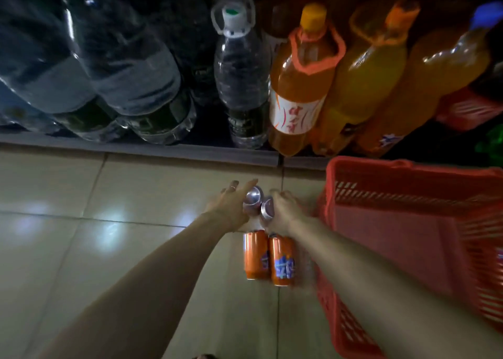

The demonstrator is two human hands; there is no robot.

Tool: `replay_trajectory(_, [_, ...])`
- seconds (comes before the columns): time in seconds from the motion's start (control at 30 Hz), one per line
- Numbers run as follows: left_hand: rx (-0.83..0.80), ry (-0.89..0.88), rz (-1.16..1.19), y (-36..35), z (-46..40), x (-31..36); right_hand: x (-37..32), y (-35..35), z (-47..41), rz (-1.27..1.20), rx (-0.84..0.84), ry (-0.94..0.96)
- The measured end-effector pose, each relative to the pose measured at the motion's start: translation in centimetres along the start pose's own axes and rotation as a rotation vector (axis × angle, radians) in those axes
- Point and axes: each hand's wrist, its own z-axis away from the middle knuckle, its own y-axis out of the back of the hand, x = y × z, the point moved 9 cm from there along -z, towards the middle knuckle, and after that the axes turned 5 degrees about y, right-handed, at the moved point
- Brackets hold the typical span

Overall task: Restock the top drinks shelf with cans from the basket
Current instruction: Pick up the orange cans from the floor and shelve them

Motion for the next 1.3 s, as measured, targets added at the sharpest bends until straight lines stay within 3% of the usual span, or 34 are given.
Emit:
replay_trajectory(0.23, [0.099,-0.048,0.02,-2.5,-2.7,-0.2,1.8,-1.5,-2.2,0.044,0.03,-0.042])
replay_trajectory(0.43, [0.142,0.015,0.083,-2.4,-3.4,-1.7,4.2,0.7,-2.2,-0.257,0.157,-0.279])
replay_trajectory(0.7, [0.193,0.0,0.308,1.2,-1.8,-1.4,0.6,6.3,0.0,-0.523,0.275,-0.199])
replay_trajectory(0.87, [0.322,-0.093,0.338,10.6,3.4,0.0,-3.6,12.8,3.2,-0.591,0.331,-0.027])
replay_trajectory(1.07, [0.469,-0.257,0.34,26.2,15.3,5.8,-9.6,23.9,12.2,-0.717,0.299,0.113])
replay_trajectory(1.3, [0.548,-0.409,0.366,46.6,32.3,16.2,-19.5,43.0,29.1,-0.855,0.288,0.29])
